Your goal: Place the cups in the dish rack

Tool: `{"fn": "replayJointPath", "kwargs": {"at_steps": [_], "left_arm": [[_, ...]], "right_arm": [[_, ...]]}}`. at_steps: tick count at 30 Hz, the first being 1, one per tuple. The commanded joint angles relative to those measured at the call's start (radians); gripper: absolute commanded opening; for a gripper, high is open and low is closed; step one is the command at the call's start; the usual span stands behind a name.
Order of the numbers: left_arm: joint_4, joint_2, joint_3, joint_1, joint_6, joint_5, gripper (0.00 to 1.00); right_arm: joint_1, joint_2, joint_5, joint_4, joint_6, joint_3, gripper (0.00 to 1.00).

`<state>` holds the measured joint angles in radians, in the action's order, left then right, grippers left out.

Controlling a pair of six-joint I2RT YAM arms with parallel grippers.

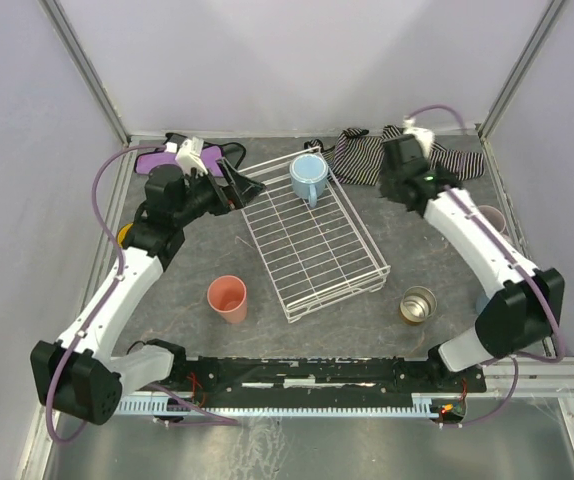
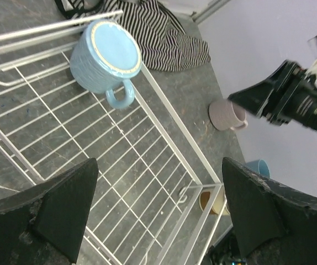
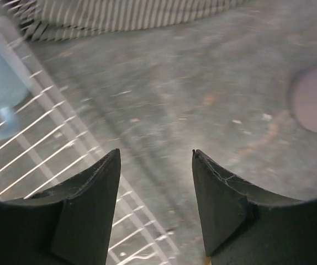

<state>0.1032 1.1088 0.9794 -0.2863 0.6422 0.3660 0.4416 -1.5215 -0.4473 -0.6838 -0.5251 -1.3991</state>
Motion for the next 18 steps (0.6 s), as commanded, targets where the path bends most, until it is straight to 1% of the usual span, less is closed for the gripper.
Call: {"fn": "replayJointPath", "kwargs": {"at_steps": [1,5,9,15,18], "left_arm": [[0.021,0.021,0.055,0.002,-0.028,0.101,0.99],[0.022,0.042,0.063,0.002,-0.027,0.108,0.99],[0.011,0.063,0.066,0.003,-0.027,0.118,0.99],[-0.006,0.079,0.058,0.002,-0.044,0.112,0.99],[-0.01,0.094,0.059,0.002,-0.058,0.113,0.99]], "right_arm": [[-0.166,0.067,0.03,-0.13,0.04,-0.01,0.62],[-0.303,0.052,0.063,-0.21,0.035,-0.03,0.64],[-0.456,0.069,0.133,-0.197,0.027,0.018,0.63],[-0.582,0.014,0.159,-0.185,0.07,0.01,0.61],[-0.617,-0.033,0.188,-0.165,0.078,0.0,0.6]]}}
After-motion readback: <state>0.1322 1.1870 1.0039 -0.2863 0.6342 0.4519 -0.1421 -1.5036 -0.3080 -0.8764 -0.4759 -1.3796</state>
